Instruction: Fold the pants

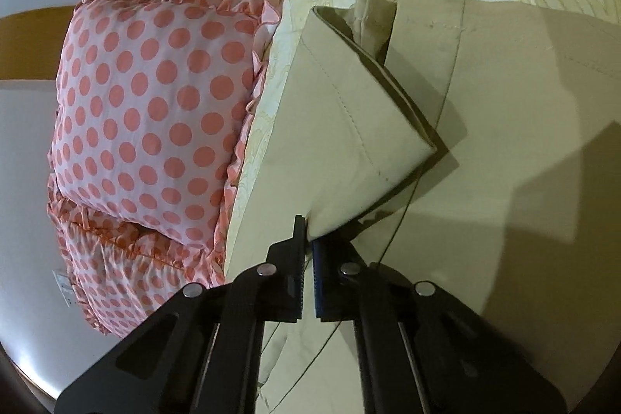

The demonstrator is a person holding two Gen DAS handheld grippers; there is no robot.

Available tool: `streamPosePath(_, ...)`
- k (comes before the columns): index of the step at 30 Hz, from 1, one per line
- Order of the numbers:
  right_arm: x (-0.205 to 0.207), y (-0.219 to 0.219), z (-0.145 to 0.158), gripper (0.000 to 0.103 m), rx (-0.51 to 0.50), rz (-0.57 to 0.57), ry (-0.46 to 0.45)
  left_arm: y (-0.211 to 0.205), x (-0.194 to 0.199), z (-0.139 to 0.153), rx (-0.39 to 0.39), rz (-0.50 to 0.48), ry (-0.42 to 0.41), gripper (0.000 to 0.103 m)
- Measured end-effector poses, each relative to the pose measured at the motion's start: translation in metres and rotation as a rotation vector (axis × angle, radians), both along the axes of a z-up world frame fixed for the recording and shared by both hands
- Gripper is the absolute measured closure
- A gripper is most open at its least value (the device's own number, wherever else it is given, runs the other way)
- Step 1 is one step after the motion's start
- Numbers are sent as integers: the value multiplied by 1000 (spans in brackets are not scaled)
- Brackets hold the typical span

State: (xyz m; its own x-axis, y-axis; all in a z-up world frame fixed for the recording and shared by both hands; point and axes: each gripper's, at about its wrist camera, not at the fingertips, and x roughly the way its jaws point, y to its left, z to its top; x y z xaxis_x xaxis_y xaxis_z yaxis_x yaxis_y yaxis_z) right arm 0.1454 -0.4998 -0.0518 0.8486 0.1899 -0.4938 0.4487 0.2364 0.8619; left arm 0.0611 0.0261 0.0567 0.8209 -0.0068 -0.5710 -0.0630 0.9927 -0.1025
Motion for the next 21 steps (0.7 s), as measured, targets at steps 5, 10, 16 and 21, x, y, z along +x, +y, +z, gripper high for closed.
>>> streamPosePath(5,2,7,16,101,-164,13,-36,-1,-7,5,-14,-28,-11,2)
streamPosePath(10,-34,5,41,101,-230,-4,-171,14,-3,19,-110,-60,-36,2)
streamPosePath(16,-100,3,53,101,-302,-44,-287,51,36,41,-237,-22,-52,2)
streamPosePath(21,-116,-5,49,101,-300,-59,-312,86,110,43,-309,77,79,3)
